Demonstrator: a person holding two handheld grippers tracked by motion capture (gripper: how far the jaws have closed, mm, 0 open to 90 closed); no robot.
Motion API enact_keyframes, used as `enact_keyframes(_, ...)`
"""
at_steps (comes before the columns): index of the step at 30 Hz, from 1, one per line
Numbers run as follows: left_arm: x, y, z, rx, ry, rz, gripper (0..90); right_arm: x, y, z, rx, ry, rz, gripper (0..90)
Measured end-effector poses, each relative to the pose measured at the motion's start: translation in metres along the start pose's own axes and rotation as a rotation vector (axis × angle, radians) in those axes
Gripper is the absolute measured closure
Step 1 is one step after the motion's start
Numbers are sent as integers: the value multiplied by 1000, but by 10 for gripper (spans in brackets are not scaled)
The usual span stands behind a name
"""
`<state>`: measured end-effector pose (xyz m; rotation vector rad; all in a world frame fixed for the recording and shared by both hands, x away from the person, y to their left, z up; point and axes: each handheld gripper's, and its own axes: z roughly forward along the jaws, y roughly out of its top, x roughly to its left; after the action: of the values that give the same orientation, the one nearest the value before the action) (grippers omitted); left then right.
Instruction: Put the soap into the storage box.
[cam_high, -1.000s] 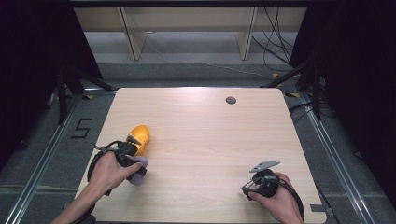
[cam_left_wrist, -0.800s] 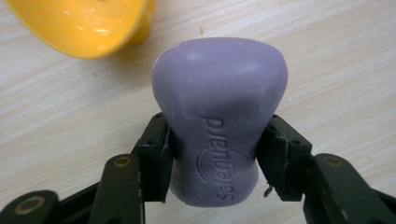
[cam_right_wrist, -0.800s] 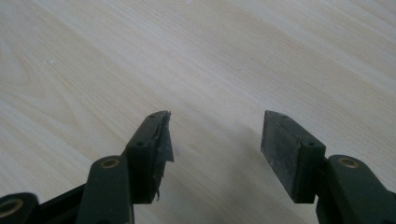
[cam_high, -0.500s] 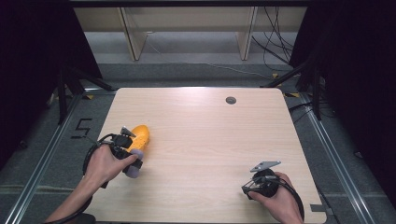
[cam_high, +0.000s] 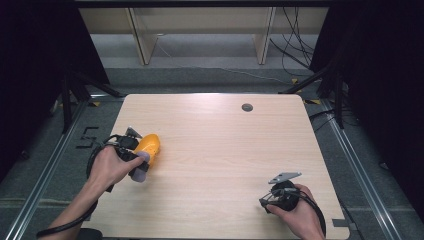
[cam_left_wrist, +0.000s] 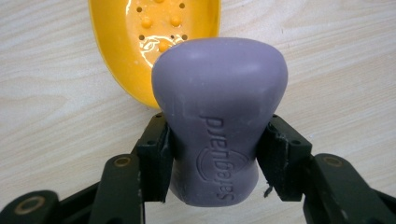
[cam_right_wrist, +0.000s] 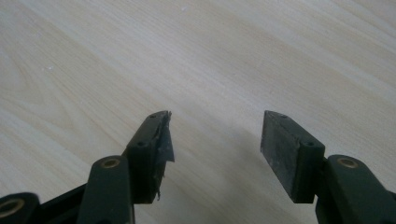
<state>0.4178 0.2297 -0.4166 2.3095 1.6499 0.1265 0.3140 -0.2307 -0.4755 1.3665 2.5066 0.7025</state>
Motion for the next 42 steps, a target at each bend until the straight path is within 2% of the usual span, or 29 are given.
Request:
enact_keyframes(19, 6, 19, -2, 2, 21, 0, 486, -1, 0, 0, 5, 3, -3, 428)
enact_keyframes(20, 7, 21, -1, 3, 20, -3, 486, -1, 0, 0, 5, 3, -3, 429)
enact_keyframes(21, 6, 21, -1, 1, 18, -33, 486, -1, 0, 0, 4, 3, -3, 428)
enact_keyframes(22, 7, 22, -1, 3, 16, -39, 486, -1, 0, 0, 5, 3, -4, 428)
enact_keyframes(24, 11, 25, 0, 3, 24, -11, 486, 0, 0, 0, 5, 4, 6, 428)
enact_keyframes(25, 8, 26, 0, 5, 19, -61, 486, 0, 0, 0, 3, 4, 6, 428)
enact_keyframes(26, 13, 29, 0, 8, 29, -8, 486, 0, 0, 0, 3, 5, 6, 428)
enact_keyframes(29, 14, 31, 1, 11, 33, -14, 486, -1, 0, 0, 6, 6, 1, 428)
enact_keyframes(30, 12, 31, 2, 12, 24, -49, 486, -1, 0, 0, 8, 6, 1, 428)
enact_keyframes(32, 15, 34, 2, 16, 31, -18, 486, -1, 0, 0, 7, 6, 2, 428)
enact_keyframes(34, 13, 35, 1, 16, 28, -53, 486, -1, 0, 0, 6, 6, -2, 428)
enact_keyframes(35, 14, 36, 1, 10, 31, -34, 486, -1, 0, 0, 6, 6, -2, 428)
enact_keyframes(36, 12, 37, 1, 15, 28, -59, 486, -1, 0, 0, 9, 6, 4, 428)
enact_keyframes(38, 15, 40, 0, 30, 29, -24, 486, -1, 0, 0, 8, 5, 0, 428)
enact_keyframes(39, 14, 41, 1, 33, 31, -28, 487, -1, 0, 0, 8, 5, 0, 428)
enact_keyframes(40, 10, 41, 0, 35, 33, -72, 487, -1, 0, 0, 9, 5, 1, 428)
enact_keyframes(41, 11, 41, 0, 38, 40, -50, 487, -1, 0, 0, 9, 5, 0, 428)
enact_keyframes(42, 10, 41, -1, 38, 36, -64, 487, -1, 0, 0, 9, 5, -1, 428)
